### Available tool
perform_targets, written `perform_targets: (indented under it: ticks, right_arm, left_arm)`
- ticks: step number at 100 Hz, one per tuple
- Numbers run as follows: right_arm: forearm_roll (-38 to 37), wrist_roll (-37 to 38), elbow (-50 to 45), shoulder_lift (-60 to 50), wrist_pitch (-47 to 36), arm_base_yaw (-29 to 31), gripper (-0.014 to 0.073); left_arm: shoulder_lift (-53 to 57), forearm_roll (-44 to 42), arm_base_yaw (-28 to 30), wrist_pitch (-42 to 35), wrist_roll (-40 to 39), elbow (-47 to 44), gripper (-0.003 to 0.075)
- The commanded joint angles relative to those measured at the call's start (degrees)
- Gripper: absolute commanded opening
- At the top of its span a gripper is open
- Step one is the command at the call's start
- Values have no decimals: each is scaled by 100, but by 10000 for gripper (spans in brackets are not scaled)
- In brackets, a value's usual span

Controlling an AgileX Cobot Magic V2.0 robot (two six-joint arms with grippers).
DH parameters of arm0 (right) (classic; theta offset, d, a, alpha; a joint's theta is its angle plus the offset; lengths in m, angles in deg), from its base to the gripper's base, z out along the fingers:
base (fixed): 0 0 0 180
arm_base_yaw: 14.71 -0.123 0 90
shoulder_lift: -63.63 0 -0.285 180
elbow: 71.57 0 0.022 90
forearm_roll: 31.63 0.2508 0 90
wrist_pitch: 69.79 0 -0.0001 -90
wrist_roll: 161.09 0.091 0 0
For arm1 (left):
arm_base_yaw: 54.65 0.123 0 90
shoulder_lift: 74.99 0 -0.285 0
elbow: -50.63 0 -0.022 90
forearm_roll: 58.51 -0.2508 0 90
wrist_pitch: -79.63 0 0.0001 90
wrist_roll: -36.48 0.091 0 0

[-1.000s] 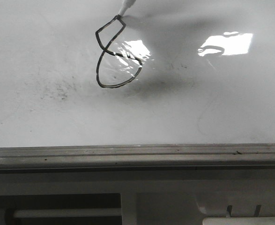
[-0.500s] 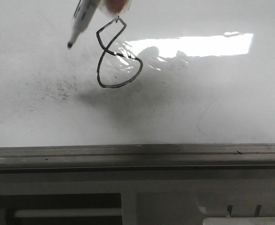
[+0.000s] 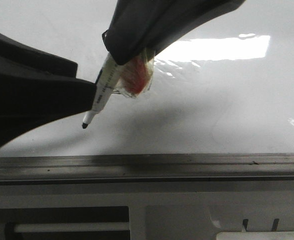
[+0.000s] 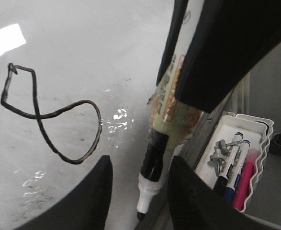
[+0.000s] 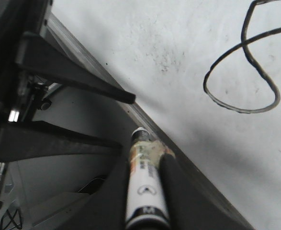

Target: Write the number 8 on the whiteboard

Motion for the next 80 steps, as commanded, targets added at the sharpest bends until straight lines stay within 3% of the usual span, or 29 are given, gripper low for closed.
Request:
perform_targets:
  ticks: [1,25,32,42,63,70,80]
  right_arm:
    - [154,-23,145,-110,-260,3,-63]
    - [234,-23,145,-110,-225,-5,-63]
    - [262,-23,145,-110,-225,-5,-63]
    - [335,-23,145,-110,-225,-5,-63]
    - [354,-23,145,-110,-355,-5,-55]
    - [354,-23,145,-110,-356,-5,16]
    - [354,-23,145,-110,-356,-5,239]
  left_arm:
    - [-167,-130,-59,-644,-38,188,263]
    - [-311,-190,-59,-769,-38,188,237]
    - [-311,-190,-59,-757,-38,188,160]
    - [-311,-190,-59,-757,-38,188,-22]
    - [-311,-202,-59,-747,-38,188,-20]
    - [-311,-202,-59,-747,-38,188,-20]
    - [-281,-130,-59,-673,-38,188,-20]
